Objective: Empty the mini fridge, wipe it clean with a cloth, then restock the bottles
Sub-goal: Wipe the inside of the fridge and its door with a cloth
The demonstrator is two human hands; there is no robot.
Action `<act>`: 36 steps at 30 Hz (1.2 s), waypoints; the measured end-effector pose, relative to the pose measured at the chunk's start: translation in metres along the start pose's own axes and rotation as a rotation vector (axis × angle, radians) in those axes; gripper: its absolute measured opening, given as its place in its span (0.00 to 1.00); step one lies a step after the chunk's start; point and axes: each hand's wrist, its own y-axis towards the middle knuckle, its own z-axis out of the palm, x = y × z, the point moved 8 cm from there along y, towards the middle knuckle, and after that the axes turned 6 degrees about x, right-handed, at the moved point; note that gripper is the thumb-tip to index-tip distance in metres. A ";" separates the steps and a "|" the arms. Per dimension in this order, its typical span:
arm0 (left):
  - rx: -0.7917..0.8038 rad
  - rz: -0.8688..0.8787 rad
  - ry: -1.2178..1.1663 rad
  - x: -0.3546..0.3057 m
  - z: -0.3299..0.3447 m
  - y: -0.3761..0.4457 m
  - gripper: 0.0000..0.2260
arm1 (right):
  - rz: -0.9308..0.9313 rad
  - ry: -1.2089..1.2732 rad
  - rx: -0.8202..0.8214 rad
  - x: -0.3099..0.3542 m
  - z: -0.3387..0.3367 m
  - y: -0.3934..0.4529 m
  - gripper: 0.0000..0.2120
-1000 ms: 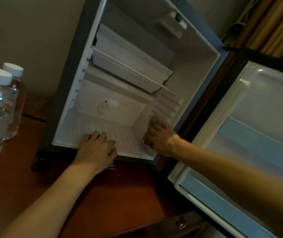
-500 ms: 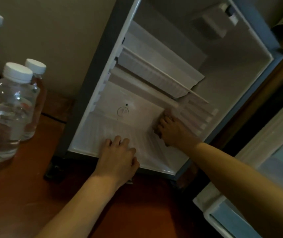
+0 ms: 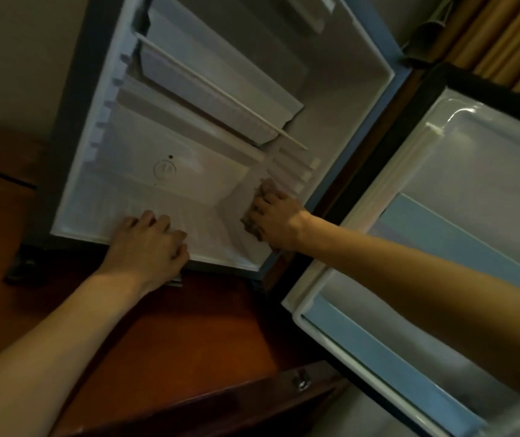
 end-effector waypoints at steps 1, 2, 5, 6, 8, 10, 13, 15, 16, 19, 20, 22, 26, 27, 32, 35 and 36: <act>-0.006 0.002 -0.002 0.000 -0.001 -0.001 0.18 | 0.006 0.041 -0.008 0.000 0.001 -0.001 0.23; -0.014 0.003 -0.004 0.000 -0.001 -0.001 0.18 | 0.018 0.071 -0.017 -0.001 0.001 0.001 0.22; -0.006 0.008 0.009 -0.001 0.000 0.000 0.20 | 0.030 0.061 0.014 -0.003 0.001 0.017 0.25; 0.000 0.013 0.009 0.000 0.001 0.000 0.20 | 0.009 0.017 0.045 0.000 0.002 0.024 0.27; -0.008 0.023 0.001 0.001 0.001 0.001 0.20 | -0.008 -0.040 0.033 -0.001 0.001 0.040 0.30; -0.021 0.028 0.012 0.001 0.000 0.001 0.19 | -0.006 -0.056 0.000 -0.002 -0.002 0.058 0.27; -0.031 0.034 0.012 -0.001 0.000 0.004 0.18 | -0.020 -0.172 0.032 -0.002 0.003 0.083 0.33; -0.043 0.035 0.007 0.000 0.000 0.005 0.20 | 0.007 -0.193 0.039 -0.005 0.006 0.094 0.38; -0.048 0.030 0.001 0.001 0.000 0.006 0.23 | 0.011 -0.194 0.043 -0.003 0.006 0.095 0.39; -0.045 0.026 0.012 0.003 0.002 0.006 0.26 | 0.037 -0.194 0.040 0.001 0.008 0.092 0.40; -0.048 0.028 0.010 0.003 0.002 0.007 0.27 | 0.051 -0.189 0.039 0.001 0.006 0.084 0.40; -0.057 0.031 0.000 0.002 0.000 0.007 0.30 | 0.089 -0.186 0.041 0.000 0.004 0.064 0.39; -0.052 0.035 0.009 0.003 0.001 0.005 0.30 | 0.115 -0.112 0.053 0.009 0.003 0.021 0.29; -0.056 0.038 0.008 0.003 0.000 0.004 0.30 | 0.114 -0.118 0.048 0.011 0.003 0.014 0.27; -0.049 0.030 0.003 0.004 0.000 0.001 0.30 | 0.083 -0.091 0.051 0.011 -0.002 -0.001 0.24; -0.039 0.026 -0.015 0.004 -0.002 0.000 0.29 | 0.095 0.012 0.037 0.008 -0.001 0.013 0.23; -0.043 0.031 -0.018 0.003 -0.004 0.000 0.29 | 0.089 0.040 0.029 0.008 -0.002 0.021 0.23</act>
